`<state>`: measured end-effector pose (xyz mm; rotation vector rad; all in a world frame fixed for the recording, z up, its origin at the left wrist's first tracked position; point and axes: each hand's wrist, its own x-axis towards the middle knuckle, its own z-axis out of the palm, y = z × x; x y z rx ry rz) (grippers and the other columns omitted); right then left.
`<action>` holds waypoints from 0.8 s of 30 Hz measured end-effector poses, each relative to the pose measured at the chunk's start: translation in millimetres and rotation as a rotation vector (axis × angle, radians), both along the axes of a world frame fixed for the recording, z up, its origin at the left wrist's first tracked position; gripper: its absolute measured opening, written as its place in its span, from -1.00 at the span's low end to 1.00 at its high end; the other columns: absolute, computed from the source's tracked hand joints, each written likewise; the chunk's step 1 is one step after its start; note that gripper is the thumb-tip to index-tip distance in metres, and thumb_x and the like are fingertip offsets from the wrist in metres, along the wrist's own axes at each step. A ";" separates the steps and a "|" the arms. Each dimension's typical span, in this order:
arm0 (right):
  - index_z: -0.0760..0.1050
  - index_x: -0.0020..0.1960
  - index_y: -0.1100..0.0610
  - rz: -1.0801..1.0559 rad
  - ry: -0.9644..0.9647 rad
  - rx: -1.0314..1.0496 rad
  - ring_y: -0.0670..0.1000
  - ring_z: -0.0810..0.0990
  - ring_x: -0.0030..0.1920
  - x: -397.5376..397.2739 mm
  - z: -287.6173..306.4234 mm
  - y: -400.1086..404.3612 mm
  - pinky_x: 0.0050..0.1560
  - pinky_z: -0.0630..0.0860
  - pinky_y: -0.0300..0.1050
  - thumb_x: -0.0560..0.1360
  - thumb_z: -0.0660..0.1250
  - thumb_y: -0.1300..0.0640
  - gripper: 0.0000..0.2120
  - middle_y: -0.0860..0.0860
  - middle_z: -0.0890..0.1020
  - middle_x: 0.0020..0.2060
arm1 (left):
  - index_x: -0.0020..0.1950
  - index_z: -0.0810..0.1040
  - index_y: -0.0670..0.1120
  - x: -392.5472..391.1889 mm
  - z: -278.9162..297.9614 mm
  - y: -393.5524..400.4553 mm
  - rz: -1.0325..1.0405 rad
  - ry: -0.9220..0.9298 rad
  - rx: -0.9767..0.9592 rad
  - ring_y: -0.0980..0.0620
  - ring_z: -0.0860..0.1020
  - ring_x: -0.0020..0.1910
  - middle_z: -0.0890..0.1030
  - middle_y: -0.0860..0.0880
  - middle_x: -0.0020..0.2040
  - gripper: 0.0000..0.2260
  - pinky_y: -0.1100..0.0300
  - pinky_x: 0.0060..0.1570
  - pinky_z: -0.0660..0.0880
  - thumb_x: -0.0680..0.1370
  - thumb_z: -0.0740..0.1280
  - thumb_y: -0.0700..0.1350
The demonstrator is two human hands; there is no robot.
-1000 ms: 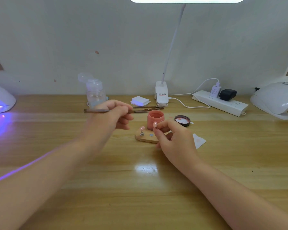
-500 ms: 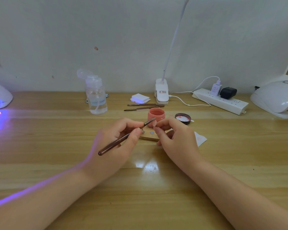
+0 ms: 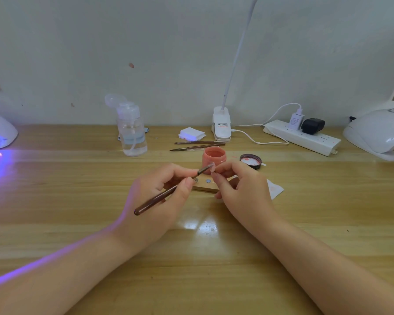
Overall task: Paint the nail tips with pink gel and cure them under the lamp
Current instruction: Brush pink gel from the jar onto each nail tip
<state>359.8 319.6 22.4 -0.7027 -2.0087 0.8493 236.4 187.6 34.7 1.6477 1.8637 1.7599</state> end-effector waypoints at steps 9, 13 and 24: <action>0.55 -0.13 -0.01 -0.013 -0.021 0.033 -0.05 0.62 -0.34 -1.5 -3.1 1.4 -0.28 0.46 -0.27 0.53 0.38 0.12 -0.93 -0.13 0.64 -0.21 | -0.06 0.60 0.11 1.9 3.3 -1.9 0.004 -0.029 0.032 0.07 0.59 -0.21 0.66 0.07 -0.15 -0.89 0.30 -0.24 0.50 0.50 0.29 0.03; 0.54 -0.14 -0.03 -0.016 -0.026 0.062 -0.04 0.62 -0.34 -1.2 -2.6 0.8 -0.27 0.48 -0.22 0.51 0.39 0.15 -0.89 -0.16 0.61 -0.24 | -0.10 0.60 0.14 0.4 2.3 -1.9 0.013 0.051 -0.033 0.19 0.55 -0.28 0.66 0.08 -0.18 -0.86 0.45 -0.29 0.42 0.49 0.30 -0.08; 0.54 -0.13 0.01 -0.011 -0.029 0.079 0.00 0.63 -0.31 -0.7 -2.8 1.0 -0.24 0.50 -0.16 0.52 0.38 0.18 -0.90 -0.12 0.62 -0.23 | -0.10 0.61 0.14 -1.3 2.0 -0.8 0.013 0.006 -0.019 0.23 0.57 -0.28 0.68 0.11 -0.18 -0.88 0.43 -0.29 0.44 0.49 0.31 -0.07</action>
